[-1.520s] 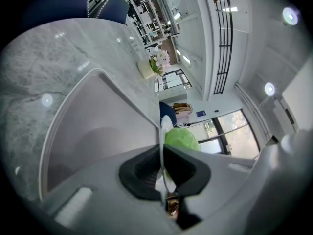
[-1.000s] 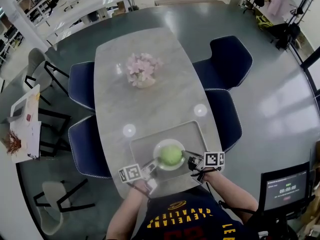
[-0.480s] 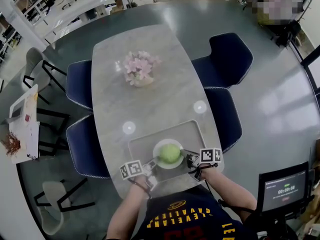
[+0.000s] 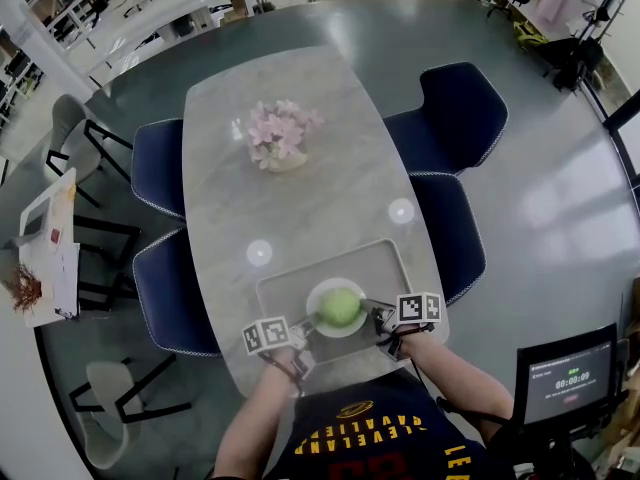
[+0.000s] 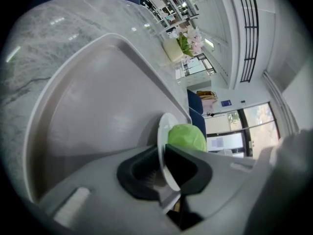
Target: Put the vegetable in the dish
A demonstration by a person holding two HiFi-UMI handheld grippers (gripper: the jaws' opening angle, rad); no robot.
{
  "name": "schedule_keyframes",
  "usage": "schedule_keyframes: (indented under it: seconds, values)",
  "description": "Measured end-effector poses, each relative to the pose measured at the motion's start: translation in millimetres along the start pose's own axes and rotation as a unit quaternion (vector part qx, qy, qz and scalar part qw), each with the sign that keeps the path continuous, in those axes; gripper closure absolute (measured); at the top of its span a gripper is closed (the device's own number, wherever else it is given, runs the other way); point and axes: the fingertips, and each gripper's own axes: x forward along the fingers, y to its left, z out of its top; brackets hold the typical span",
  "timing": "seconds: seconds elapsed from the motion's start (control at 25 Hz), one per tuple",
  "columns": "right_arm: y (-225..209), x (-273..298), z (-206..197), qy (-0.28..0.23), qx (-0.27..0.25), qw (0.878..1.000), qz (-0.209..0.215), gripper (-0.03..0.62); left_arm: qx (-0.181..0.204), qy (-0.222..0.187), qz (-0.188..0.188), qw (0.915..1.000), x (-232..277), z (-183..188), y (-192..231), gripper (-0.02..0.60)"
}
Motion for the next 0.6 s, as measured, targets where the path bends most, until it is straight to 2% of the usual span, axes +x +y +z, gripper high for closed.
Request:
schedule_keyframes:
  seconds: [0.16,0.4,0.6]
  values:
    - [-1.3,1.7,-2.1,0.010,-0.013,1.000,-0.023,0.556,0.022,0.011,0.030,0.9993,1.8,-1.1,5.8,0.532]
    - [-2.3,3.4,-0.9,0.014,-0.023,0.999,-0.038,0.553,0.025,0.008,0.044,0.9987,2.7,0.1,7.4,0.529]
    - [-3.9,2.5,1.1,0.018,-0.052,0.996,-0.065,0.553,0.053,0.009,0.074,0.9958,3.4,-0.2,6.4,0.522]
